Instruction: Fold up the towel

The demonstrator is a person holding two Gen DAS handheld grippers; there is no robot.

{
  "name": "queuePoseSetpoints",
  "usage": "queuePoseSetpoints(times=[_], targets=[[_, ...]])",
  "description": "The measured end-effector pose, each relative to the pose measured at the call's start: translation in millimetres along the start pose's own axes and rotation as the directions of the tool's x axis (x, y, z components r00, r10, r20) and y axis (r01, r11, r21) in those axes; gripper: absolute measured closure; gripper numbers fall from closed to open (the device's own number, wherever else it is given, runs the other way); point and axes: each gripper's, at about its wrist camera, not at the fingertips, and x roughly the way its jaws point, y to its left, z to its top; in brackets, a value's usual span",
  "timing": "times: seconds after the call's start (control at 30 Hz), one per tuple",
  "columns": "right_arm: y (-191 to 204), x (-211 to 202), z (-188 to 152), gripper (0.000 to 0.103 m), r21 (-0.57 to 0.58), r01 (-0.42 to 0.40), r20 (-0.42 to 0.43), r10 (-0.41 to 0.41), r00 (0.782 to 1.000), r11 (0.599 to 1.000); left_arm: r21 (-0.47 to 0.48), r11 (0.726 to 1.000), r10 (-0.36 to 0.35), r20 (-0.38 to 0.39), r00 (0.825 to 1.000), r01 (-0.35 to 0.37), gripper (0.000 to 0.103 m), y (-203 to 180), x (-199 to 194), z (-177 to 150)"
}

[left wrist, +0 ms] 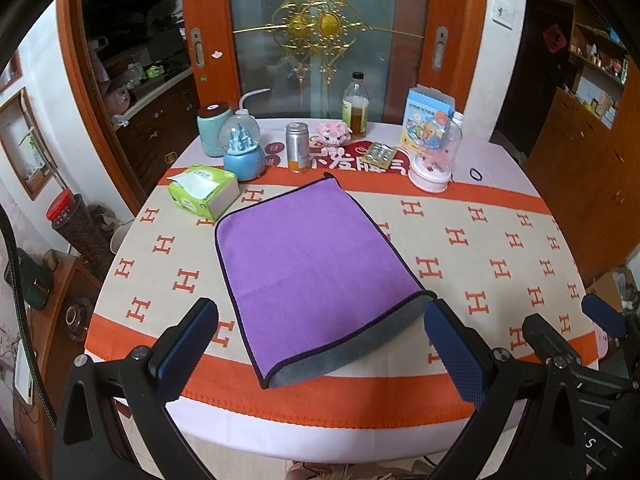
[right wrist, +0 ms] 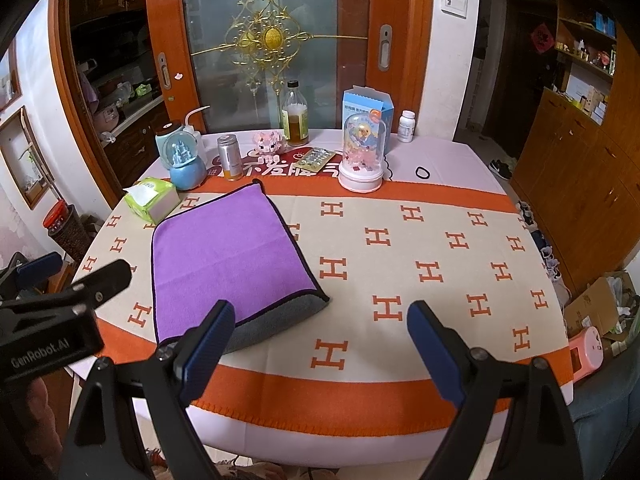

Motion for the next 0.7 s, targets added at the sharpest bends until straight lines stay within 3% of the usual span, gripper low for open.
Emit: queuePoseSetpoints(times=[0.2, 0.37, 0.53, 0.7], targets=[[-3.6, 0.3, 6.2, 0.017, -0.035, -0.012, 0.026, 0.013, 1.0, 0.999, -0.052, 0.998, 0.028, -0.008, 1.0, -0.028, 0.001, 2.8, 2.6, 6.3], [-8.9, 3.9, 12.8, 0.018, -0.077, -0.045, 0.042, 0.048, 0.998, 0.996, -0.105, 0.99, 0.091, -0.003, 0.996, -0.091, 0.001, 5.7, 3.5, 7.5], [-16.3, 13.8, 17.5, 0.018, -0.121, -0.081, 0.04, 0.087, 0.995, 0.989, -0.139, 0.966, 0.221, 0.006, 0.975, -0.218, 0.001, 7.3, 8.1, -3.0], [-25.2, 32.4, 18.8, 0.018, -0.165, -0.13, 0.02, 0.135, 0.991, 0.978, -0.173, 0.948, 0.265, -0.042, 0.963, -0.268, 0.001, 16.3, 20.0, -22.7]])
